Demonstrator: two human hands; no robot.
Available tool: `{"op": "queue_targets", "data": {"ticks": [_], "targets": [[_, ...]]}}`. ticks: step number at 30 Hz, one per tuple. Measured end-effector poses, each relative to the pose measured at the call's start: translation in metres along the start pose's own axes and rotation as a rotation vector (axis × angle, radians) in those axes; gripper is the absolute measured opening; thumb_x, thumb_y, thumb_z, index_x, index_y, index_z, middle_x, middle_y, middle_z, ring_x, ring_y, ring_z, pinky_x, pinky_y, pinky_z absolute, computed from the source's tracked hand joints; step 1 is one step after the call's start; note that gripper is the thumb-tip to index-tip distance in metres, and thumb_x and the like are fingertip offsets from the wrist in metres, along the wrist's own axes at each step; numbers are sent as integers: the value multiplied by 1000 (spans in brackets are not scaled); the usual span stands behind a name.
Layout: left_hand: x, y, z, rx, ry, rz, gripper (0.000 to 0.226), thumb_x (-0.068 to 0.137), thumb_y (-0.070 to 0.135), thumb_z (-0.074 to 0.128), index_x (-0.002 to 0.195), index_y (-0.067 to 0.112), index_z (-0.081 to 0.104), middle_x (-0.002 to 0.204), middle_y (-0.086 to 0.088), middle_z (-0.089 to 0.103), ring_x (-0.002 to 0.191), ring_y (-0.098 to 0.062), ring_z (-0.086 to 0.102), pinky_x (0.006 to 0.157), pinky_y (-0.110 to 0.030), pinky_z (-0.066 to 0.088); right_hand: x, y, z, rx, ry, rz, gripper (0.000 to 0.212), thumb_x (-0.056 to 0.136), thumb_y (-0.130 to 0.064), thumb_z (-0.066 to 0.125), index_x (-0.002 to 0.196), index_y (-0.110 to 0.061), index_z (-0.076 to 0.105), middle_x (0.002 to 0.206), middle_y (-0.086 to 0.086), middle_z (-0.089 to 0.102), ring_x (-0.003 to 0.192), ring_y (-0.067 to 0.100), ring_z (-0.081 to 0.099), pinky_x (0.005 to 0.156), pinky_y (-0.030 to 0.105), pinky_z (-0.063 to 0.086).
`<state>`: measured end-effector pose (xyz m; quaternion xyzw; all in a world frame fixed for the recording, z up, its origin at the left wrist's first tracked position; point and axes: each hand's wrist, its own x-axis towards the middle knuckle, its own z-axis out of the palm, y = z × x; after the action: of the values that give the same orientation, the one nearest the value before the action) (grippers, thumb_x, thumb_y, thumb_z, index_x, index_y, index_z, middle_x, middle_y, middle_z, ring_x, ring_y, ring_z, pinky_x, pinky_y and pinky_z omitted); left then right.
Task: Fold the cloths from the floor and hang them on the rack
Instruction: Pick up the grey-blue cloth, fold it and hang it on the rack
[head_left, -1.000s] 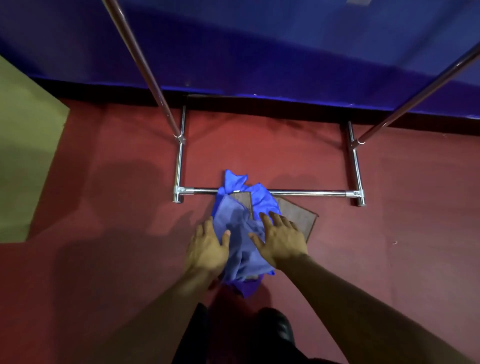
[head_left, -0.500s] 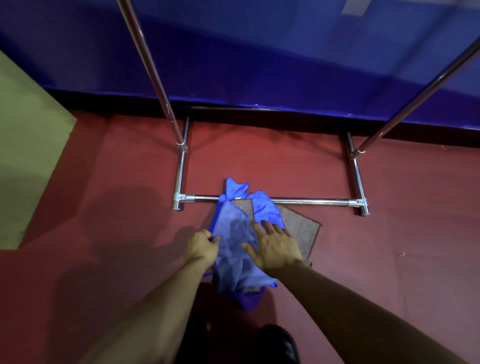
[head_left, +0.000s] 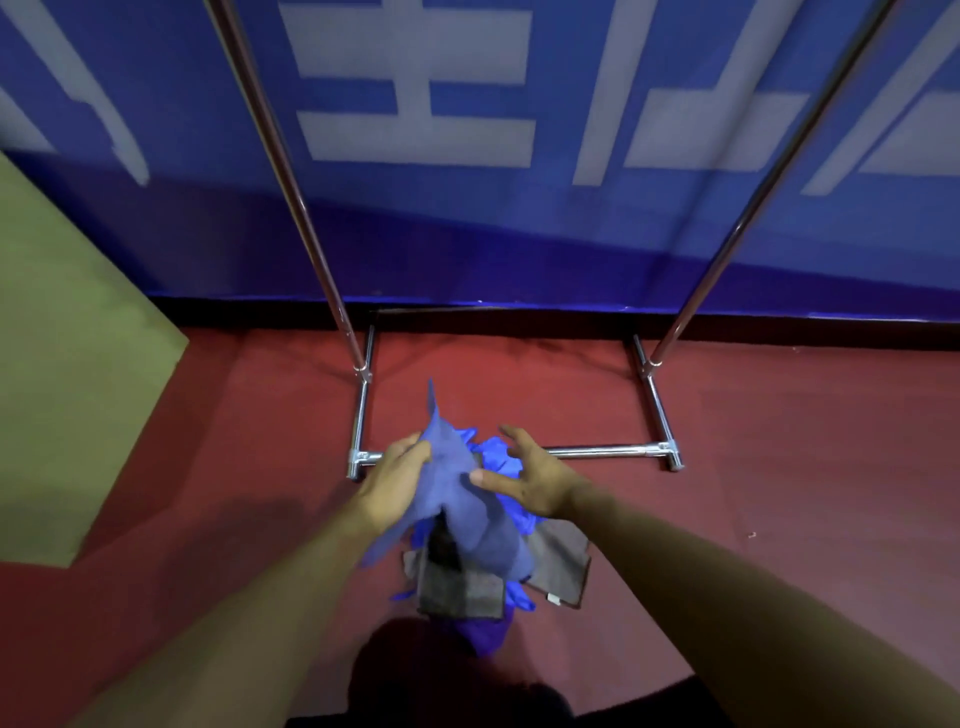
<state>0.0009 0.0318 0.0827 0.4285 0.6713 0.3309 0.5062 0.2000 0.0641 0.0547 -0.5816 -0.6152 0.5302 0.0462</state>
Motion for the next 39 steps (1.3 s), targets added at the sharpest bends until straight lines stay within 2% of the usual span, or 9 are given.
{"op": "queue_targets", "data": {"ticks": [6,10,13,21,26,30,34,36,39], "targets": [[-30,90,-27,-348,97,36,14,67,27,50,69,15,56,72,-5,58,75,-20,50,69,-34,41,-35,-27,-29,155,28,-33,100,85,-56,70,159,-16,17,148,16,48,137,24,49,113,34,40],[-55,138,-42,-624,-5,27,58,62,30,60,104,-10,63,104,-29,64,99,-42,61,92,-40,49,-53,-38,-29,414,118,-3,103,67,-85,62,149,-31,30,122,4,64,103,19,64,87,31,47],[-71,157,-45,-713,-58,105,70,55,33,65,112,-6,59,113,-28,57,105,-40,56,97,-43,44,-59,-46,-33,550,38,-7,106,58,-95,58,137,-23,52,126,0,69,116,23,66,105,46,48],[-79,143,-48,-774,-47,158,35,85,27,47,70,6,70,72,-12,67,70,-24,66,71,-31,52,-78,-58,-46,788,-140,-9,97,60,-69,83,122,3,67,121,19,71,114,35,68,104,50,51],[-69,122,-58,-684,71,103,28,78,31,49,79,7,62,72,-12,65,70,-26,61,71,-34,48,-83,-53,-58,934,-84,-54,47,85,-2,71,129,10,60,124,29,66,94,32,72,82,40,61],[-62,106,-71,-590,164,62,31,76,34,49,79,8,65,74,-12,71,78,-30,64,78,-38,48,-90,-49,-72,1033,-143,123,23,92,-5,62,107,10,70,101,21,75,81,27,76,70,35,63],[-61,99,-78,-478,181,60,32,69,39,54,80,10,64,79,-11,69,80,-28,63,80,-41,48,-95,-43,-78,1019,-169,194,31,100,0,50,86,8,76,87,18,77,74,24,77,64,31,63],[-64,99,-79,-372,210,121,14,76,32,53,72,19,54,71,-4,58,74,-22,53,75,-39,41,-94,-41,-79,1021,-152,202,25,98,-2,54,90,6,76,89,17,77,76,24,77,67,31,63],[-61,92,-82,-261,220,177,23,90,19,52,68,23,48,67,1,46,69,-16,43,69,-36,34,-93,-39,-79,1001,-100,209,28,84,-5,69,110,5,69,102,18,75,81,25,75,74,35,63]]}}
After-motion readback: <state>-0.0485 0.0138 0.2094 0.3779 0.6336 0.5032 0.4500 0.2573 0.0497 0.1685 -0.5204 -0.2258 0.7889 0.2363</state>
